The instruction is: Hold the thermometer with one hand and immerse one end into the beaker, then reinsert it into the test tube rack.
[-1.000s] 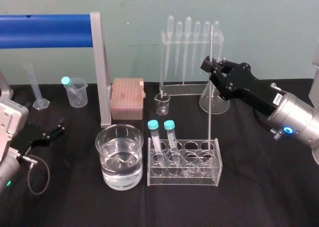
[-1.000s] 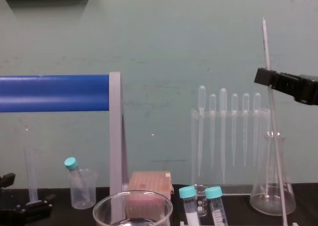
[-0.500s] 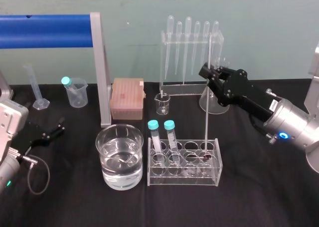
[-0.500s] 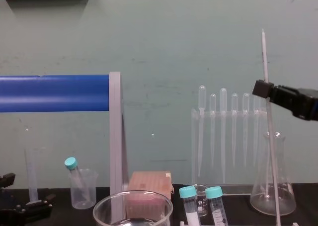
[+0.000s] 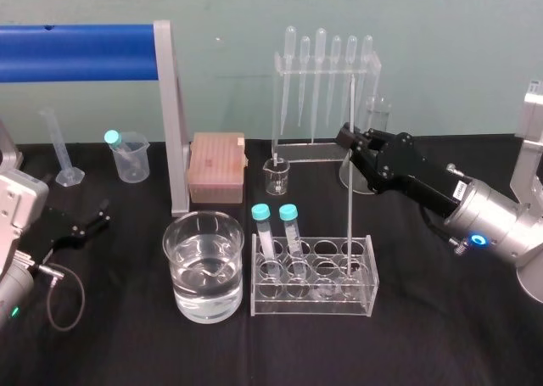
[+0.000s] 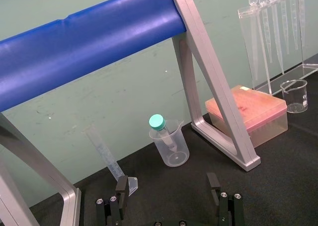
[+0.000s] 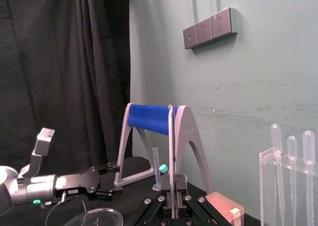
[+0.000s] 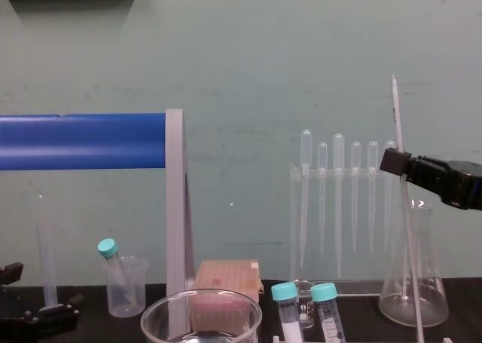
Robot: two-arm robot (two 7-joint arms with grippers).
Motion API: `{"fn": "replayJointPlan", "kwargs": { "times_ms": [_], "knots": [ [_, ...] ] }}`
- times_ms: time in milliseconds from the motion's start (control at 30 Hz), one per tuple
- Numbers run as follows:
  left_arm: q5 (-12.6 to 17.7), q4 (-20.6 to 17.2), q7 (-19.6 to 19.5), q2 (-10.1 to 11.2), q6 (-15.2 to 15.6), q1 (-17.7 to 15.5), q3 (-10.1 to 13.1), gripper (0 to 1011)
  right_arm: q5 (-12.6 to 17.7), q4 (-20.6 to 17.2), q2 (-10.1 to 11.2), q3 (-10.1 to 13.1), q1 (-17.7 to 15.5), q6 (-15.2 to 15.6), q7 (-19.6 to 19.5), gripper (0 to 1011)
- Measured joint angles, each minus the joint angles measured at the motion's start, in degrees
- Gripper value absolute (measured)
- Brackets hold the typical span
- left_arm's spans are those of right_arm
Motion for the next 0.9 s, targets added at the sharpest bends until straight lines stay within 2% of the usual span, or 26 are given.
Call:
{"fn": "replayJointPlan", "kwargs": {
  "times_ms": [400, 900],
  "knots": [
    [0.0, 0.0, 0.0, 0.0, 0.0, 0.0, 0.0, 1007, -0.07, 1.43, -0.46, -0.72, 0.92, 0.49, 0.4, 56],
    [0.0, 0.0, 0.0, 0.0, 0.0, 0.0, 0.0, 1008, -0.19, 1.43, -0.44, -0.79, 0.98, 0.7, 0.2, 56]
  ]
}}
